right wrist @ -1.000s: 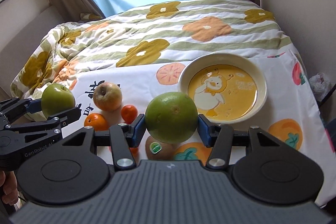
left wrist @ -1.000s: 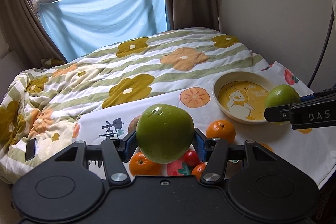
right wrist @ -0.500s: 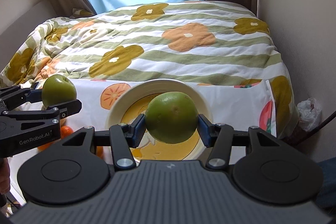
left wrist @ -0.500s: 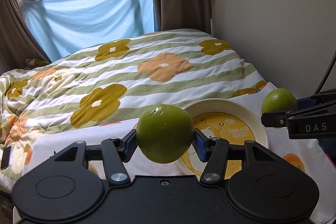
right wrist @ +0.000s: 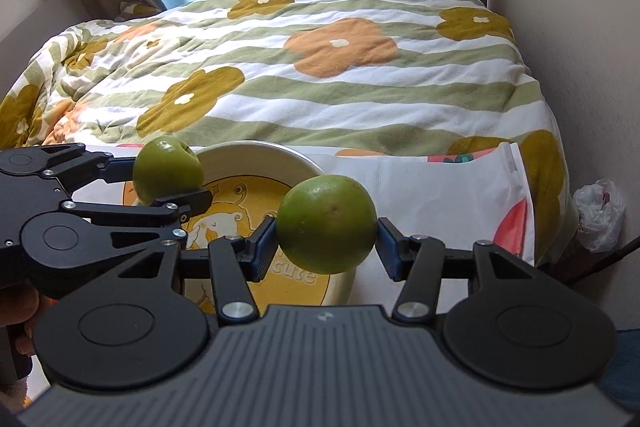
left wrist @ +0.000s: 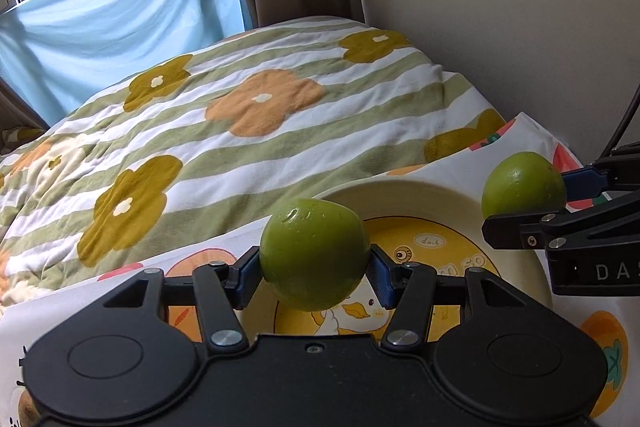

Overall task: Organize fruits
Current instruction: 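Carry both green fruits into the duck bowl and open both tools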

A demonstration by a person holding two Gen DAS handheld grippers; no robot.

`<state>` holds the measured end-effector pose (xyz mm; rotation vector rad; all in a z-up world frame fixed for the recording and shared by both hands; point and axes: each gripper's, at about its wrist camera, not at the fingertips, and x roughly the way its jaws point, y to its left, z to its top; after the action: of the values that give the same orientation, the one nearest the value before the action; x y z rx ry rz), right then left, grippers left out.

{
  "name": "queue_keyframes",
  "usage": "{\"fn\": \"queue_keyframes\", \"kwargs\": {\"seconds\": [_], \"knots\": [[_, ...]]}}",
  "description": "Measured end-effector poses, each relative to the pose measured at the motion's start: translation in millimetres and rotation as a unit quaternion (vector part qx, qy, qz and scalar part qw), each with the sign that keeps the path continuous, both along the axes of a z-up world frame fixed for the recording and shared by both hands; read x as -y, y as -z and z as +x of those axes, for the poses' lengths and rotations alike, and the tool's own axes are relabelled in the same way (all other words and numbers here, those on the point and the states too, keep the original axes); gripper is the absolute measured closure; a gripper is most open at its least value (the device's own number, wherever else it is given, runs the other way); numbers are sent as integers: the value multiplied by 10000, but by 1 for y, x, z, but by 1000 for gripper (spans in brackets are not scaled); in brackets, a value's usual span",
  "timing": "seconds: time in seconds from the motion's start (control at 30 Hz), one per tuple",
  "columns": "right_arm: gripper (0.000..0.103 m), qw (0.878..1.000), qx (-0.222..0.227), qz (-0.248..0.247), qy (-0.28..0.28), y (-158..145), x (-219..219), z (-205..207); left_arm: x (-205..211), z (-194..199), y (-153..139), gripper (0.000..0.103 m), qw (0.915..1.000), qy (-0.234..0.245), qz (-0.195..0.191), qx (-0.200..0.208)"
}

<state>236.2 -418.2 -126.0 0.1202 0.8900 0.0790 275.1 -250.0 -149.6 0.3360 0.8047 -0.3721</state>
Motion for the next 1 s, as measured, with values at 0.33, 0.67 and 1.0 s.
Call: {"fn": "queue_keyframes", "kwargs": {"seconds": [0.33, 0.67, 1.0], "knots": [[35, 9997, -129, 103, 155, 5, 5, 10, 15, 12, 25, 43, 9984, 386, 349, -201], [35, 9999, -75, 122, 91, 1, 6, 11, 5, 0, 8, 11, 9972, 624, 410, 12], [35, 9934, -127, -616, -958, 17, -33, 19, -31, -19, -1, 11, 9994, 134, 150, -266]]}}
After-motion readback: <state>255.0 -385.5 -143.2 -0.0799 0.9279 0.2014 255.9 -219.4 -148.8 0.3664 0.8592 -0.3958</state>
